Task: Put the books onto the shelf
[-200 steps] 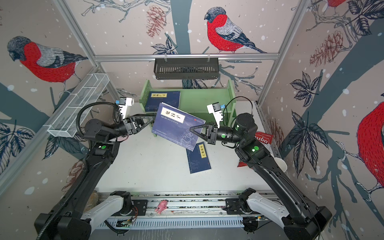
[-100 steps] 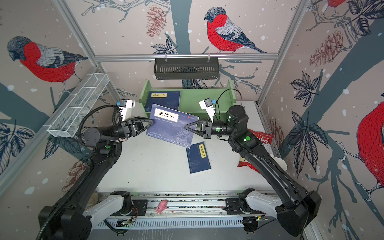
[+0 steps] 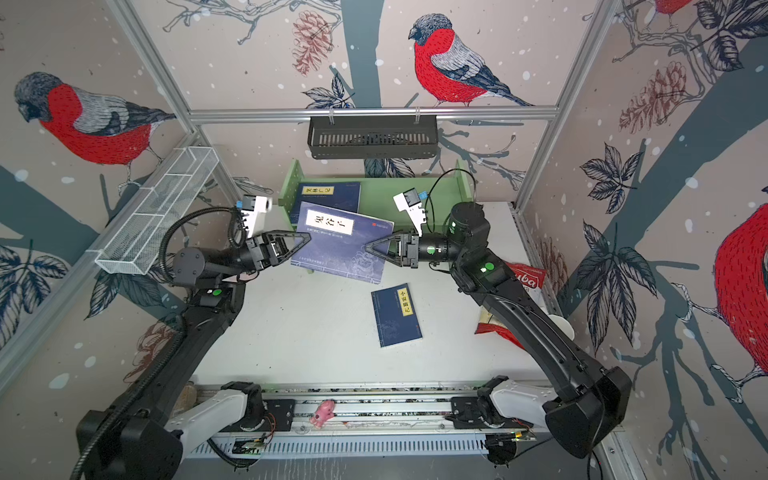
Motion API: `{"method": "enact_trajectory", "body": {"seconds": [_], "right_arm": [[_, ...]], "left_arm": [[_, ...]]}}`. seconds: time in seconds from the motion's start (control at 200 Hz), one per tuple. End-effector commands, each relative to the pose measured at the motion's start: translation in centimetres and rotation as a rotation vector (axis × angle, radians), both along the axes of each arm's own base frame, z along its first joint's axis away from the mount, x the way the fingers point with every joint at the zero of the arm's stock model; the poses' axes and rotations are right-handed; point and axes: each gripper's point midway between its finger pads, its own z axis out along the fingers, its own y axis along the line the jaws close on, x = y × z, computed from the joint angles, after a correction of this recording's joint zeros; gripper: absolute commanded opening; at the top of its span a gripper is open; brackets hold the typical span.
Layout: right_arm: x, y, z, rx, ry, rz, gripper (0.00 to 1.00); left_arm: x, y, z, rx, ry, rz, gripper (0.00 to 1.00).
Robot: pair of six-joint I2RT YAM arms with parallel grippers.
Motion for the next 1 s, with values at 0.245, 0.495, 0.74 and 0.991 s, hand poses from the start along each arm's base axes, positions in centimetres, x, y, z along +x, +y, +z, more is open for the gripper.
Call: {"method": "enact_trajectory", "body": {"seconds": [0.245, 0.495, 0.74, 0.991], "right_arm": [[0.6, -0.7, 1.1, 0.055, 0.001, -0.042, 0.26], [2.2, 0.0, 1.4, 0.073, 0.021, -0.03, 0.11], [3.8, 0.1, 2.0, 0.074, 0.031, -0.031, 0.02], [6.4, -0.3, 2.8, 0.072, 0.046, -0.045, 0.01]], "left_arm": [[2.5, 1.1, 2.5, -0.074, 0.024, 0.095, 0.0], [2.7, 1.1, 1.9, -0.052, 0.016, 0.114, 0.0], [3.8, 2.2, 2.0, -0.052, 0.021, 0.166, 0.08], [6.8, 6.8, 1.2, -0.014, 0.051, 0.367, 0.8]]}}
